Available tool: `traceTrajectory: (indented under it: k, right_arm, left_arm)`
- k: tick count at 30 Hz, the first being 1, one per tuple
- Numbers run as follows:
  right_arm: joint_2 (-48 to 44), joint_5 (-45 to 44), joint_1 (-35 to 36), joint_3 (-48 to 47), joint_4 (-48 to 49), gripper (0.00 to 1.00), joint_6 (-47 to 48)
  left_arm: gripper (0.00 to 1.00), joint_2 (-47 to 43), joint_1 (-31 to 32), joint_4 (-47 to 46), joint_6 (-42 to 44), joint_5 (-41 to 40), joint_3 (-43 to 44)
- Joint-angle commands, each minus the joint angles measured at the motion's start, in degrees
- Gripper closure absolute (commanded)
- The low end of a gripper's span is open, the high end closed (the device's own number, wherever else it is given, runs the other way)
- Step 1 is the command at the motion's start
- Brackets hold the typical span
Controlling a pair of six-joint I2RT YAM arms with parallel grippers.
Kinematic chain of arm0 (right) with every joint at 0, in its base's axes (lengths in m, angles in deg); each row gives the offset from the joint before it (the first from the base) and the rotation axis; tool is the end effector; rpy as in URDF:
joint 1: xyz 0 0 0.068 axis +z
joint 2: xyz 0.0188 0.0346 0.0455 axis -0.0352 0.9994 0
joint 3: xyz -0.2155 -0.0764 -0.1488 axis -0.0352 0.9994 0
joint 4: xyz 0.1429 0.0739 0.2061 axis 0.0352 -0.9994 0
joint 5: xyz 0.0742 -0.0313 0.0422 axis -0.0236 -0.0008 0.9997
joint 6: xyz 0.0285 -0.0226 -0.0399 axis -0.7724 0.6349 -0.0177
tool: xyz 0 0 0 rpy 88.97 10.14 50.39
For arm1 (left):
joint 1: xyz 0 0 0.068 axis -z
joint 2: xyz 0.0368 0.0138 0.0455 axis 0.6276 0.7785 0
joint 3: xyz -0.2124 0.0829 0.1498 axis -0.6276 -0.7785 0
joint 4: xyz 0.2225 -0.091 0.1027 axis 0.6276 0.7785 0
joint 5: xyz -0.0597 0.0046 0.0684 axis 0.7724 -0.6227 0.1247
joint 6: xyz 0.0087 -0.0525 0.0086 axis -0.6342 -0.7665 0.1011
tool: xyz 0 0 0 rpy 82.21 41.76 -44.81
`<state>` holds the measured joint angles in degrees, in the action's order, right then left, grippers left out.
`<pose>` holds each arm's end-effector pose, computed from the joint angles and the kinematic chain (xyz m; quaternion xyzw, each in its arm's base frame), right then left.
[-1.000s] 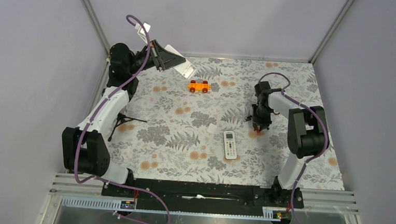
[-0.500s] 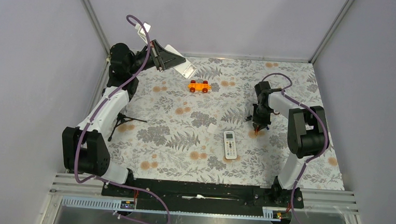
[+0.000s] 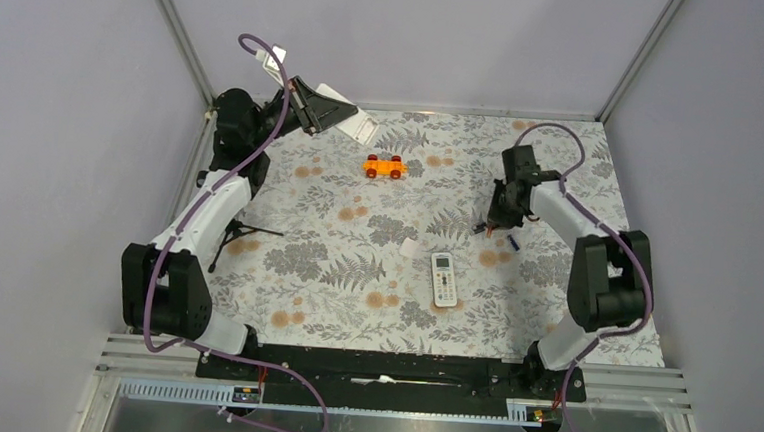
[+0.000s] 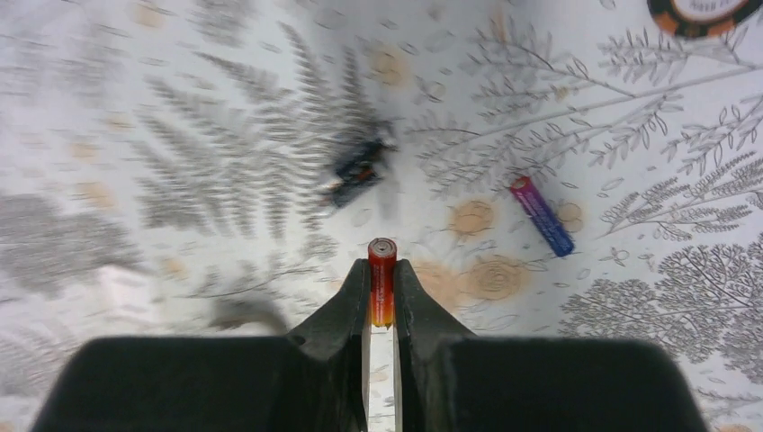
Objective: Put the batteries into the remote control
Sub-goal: Pick up the battery from the center of the board, then load the battery into the remote control.
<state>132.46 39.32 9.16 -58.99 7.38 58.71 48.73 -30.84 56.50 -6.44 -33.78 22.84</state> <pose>0.3368 0.0653 0.1949 0.0812 0.9722 0.0419 0.2154 0.3276 -0.0740 0.3921 0.0854 0.6414 -0.5989 0.4718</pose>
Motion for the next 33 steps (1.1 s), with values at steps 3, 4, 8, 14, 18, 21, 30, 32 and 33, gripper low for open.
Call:
traceTrajectory:
  k: [3,4,8,14,18,21,30,32,33]
  right_arm:
    - [-11.73,10.03,1.47,-4.18,9.87,0.95,-8.05]
    - [-12.56,11.37,2.13,-5.37,11.23,0.95,-9.25]
    - [-14.45,15.46,6.19,-10.56,17.84,0.94,-13.68]
    - [-15.08,19.02,10.69,-18.36,27.75,0.94,-17.59]
    - [-14.66,17.76,10.97,-24.05,28.11,0.92,-17.84]
    - [-12.54,18.50,10.97,-28.83,26.36,0.92,-18.86]
    - [-9.47,19.63,12.70,-32.85,25.45,0.92,-23.66]
    - [-8.49,18.50,13.71,-33.75,23.87,0.92,-24.07]
    - [-7.82,16.94,14.31,-34.42,22.57,0.92,-24.08]
  left_arm:
    - [1.00,0.08,4.13,-9.59,-2.66,-8.47,-1.57]
    - [1.00,0.63,4.85,-10.10,-3.14,-9.46,-1.44]
    - [1.00,3.26,7.82,-11.28,-6.20,-13.64,-0.83]
    - [1.00,5.62,10.29,-13.79,-12.94,-18.03,-0.72]
    - [1.00,6.04,10.77,-15.31,-17.44,-20.82,-1.19]
    - [1.00,5.67,10.86,-13.78,-19.64,-21.36,-1.25]
    - [1.00,7.37,11.74,-14.51,-24.23,-24.68,-0.70]
    - [1.00,8.61,12.27,-16.16,-26.13,-24.86,-0.03]
    - [1.00,9.09,12.47,-17.14,-27.47,-25.02,-0.01]
